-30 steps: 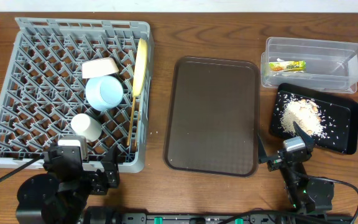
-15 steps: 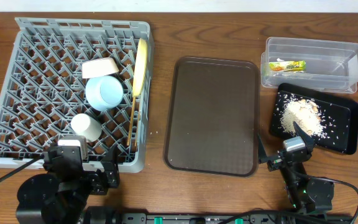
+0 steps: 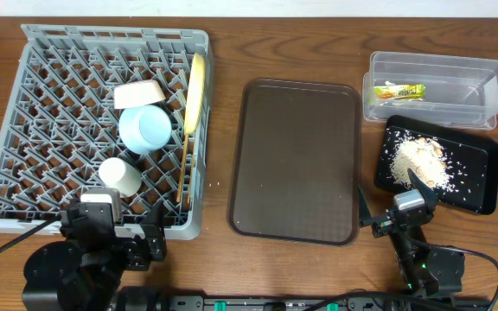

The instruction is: Sort waste into correct bins and load items into the dishwasher

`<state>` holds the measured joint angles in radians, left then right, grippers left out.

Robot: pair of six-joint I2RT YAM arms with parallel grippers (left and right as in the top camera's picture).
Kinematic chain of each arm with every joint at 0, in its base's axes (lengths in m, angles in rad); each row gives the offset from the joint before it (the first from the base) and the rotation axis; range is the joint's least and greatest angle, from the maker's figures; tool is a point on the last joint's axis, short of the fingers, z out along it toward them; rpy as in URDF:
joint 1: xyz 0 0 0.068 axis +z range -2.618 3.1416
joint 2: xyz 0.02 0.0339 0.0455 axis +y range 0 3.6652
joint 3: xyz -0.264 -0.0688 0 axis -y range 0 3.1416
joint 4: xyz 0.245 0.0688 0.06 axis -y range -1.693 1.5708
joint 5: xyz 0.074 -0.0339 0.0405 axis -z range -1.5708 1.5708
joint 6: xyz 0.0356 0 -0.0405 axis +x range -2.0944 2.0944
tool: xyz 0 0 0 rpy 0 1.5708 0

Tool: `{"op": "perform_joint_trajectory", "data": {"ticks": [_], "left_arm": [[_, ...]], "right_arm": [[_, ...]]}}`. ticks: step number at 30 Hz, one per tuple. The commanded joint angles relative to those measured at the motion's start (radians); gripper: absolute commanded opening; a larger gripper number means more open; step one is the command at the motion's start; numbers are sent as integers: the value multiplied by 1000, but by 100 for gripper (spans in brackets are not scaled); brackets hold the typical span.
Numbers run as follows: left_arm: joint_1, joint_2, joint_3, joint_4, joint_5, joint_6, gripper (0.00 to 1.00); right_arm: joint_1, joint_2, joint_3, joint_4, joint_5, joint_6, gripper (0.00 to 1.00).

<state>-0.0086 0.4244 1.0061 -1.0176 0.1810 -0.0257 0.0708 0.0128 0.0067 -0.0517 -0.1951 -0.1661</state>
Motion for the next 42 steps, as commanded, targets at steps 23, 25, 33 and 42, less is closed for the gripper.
{"op": "perform_joint_trajectory", "data": {"ticks": [23,25,33,42], "left_arm": [[51,-200,-316,276,-35,72,94],[51,-250,-441,420,-35,56,94],[51,-378,-813,889,-35,5,94],[51,-423,-1002,1130,-43,9,94]], "right_arm": [[7,-2,-1,-5,-15,-11,99],[7,-2,-1,-5,-15,-11,99],[7,-1,-1,-5,-15,-11,99],[7,-2,-1,-5,-15,-11,99]]}}
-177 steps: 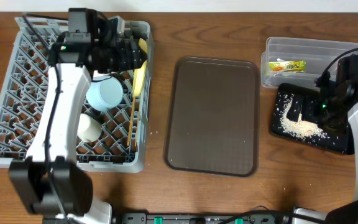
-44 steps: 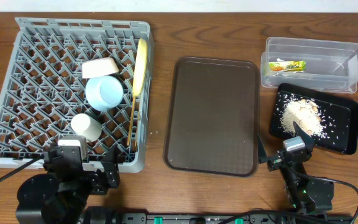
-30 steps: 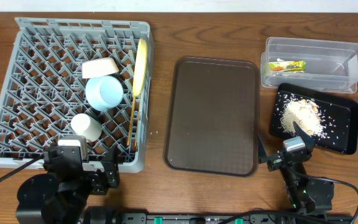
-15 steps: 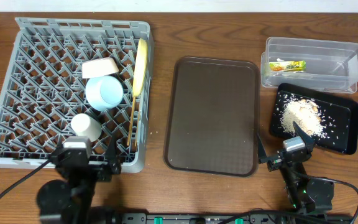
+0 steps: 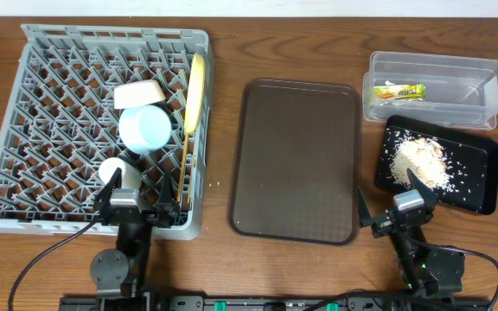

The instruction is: Sort waste into correct bins and load items into the dishwasher

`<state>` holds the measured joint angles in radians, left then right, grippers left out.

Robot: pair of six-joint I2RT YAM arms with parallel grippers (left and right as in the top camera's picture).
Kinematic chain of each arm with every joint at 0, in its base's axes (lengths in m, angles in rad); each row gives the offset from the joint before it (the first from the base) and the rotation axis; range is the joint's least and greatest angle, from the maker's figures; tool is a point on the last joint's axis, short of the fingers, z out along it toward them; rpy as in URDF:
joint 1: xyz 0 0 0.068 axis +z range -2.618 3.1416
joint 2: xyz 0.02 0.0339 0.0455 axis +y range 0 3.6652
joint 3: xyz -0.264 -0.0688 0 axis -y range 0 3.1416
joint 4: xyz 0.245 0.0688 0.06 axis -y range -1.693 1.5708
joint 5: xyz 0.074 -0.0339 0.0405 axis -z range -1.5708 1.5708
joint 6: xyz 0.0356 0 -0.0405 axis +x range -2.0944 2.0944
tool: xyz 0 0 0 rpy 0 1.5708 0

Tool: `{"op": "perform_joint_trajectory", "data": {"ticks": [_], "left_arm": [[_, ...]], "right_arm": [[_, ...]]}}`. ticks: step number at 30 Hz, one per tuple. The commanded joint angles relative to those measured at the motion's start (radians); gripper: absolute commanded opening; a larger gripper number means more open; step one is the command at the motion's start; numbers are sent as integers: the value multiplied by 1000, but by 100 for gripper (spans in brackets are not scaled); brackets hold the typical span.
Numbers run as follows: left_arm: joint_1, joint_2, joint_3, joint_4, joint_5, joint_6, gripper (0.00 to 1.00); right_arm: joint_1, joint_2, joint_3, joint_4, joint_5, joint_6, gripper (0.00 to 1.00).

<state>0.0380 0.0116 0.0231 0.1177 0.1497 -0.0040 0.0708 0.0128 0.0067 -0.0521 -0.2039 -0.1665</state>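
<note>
The grey dish rack (image 5: 24,130) at the left holds a blue cup (image 5: 143,128), a white cup (image 5: 113,169), a beige bowl (image 5: 138,93) and a yellow plate (image 5: 195,93) standing on edge. My left gripper (image 5: 133,199) is open over the rack's front edge, right beside the white cup. The brown tray (image 5: 296,160) in the middle is bare. A clear bin (image 5: 482,86) at the far right holds a green-yellow wrapper (image 5: 400,90). In front of it a black tray (image 5: 482,168) carries rice scraps (image 5: 418,161). My right gripper (image 5: 392,199) is open at that tray's near left corner.
A wooden stick (image 5: 181,168) lies along the rack's right side under the plate. Cables run from both arm bases along the table's front edge.
My left arm was folded low at the front left corner and now reaches up, its open gripper over the rack's front edge by the white cup. The right arm has not moved.
</note>
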Motion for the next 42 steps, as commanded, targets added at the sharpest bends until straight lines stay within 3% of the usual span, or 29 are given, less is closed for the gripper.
{"op": "perform_joint_trajectory", "data": {"ticks": [1,5,42], "left_arm": [[1,-10,-19,-34,-11,-13,95],[-5,-10,-19,-179,-12,-13,94],[-5,1,-18,-177,-12,-12,95]], "right_arm": [[7,-1,-1,-4,-6,-10,99],[7,-2,-1,-4,-6,-10,99],[7,-2,-1,-4,-6,-10,99]]}}
